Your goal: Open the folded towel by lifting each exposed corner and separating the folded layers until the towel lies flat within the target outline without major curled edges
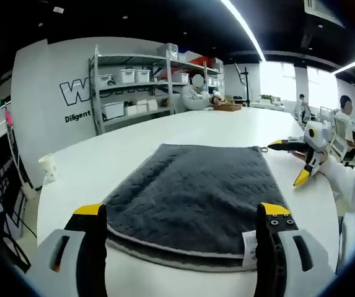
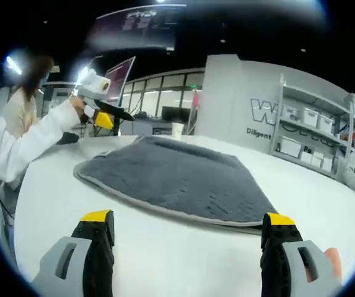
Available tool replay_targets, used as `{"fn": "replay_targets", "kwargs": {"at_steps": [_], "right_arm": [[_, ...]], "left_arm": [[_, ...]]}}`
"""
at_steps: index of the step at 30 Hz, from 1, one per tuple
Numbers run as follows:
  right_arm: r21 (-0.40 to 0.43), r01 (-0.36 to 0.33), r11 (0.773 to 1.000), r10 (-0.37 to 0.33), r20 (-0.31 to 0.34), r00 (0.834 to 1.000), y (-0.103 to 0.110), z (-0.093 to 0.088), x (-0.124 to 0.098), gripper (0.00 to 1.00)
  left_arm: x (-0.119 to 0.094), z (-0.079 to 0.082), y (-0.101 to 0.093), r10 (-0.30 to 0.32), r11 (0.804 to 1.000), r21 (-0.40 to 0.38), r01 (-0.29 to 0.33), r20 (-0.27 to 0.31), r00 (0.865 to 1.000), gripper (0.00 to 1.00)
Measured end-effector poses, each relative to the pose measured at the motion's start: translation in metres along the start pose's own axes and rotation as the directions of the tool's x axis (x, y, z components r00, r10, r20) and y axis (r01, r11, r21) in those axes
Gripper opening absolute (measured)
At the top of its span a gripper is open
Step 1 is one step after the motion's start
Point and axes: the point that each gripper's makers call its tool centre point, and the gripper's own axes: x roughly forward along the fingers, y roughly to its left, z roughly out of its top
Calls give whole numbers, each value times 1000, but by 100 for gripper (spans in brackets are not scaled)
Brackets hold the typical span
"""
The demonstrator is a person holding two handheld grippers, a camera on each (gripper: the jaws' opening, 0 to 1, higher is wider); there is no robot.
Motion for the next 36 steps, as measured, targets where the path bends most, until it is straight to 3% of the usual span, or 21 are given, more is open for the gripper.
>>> {"fn": "replay_targets", "kwargs": {"at_steps": [4,8,17,21,24,27,36], "right_arm": [[-69,-28,997,29,14,999,29,11,11,99],[-94,-73,993,80,79,994,63,32,23,98],[-230,-110,967,124,44,991,110,38,46,88],[-281,-98,955,117,51,992,123,45,53,80],[-286,-99,953,123,68,990,133,52,59,79],[-336,-90,938,111,43,993,137,49,63,78],[-249,-84,965,110,93,990,127,57,59,72]], "left_arm": [[0,-2,2,11,1000,-1,-11,-6,1000,99],[0,-4,1,12,1000,-5,-12,-8,1000,99],[5,-7,5,15,1000,-6,-15,-23,1000,99],[7,-9,4,10,1000,-6,-10,-29,1000,99],[8,-9,3,4,1000,-6,-4,-28,1000,99],[9,-9,3,5,1000,-8,-6,-31,1000,99],[7,-6,1,4,1000,-4,-4,-17,1000,99]]}}
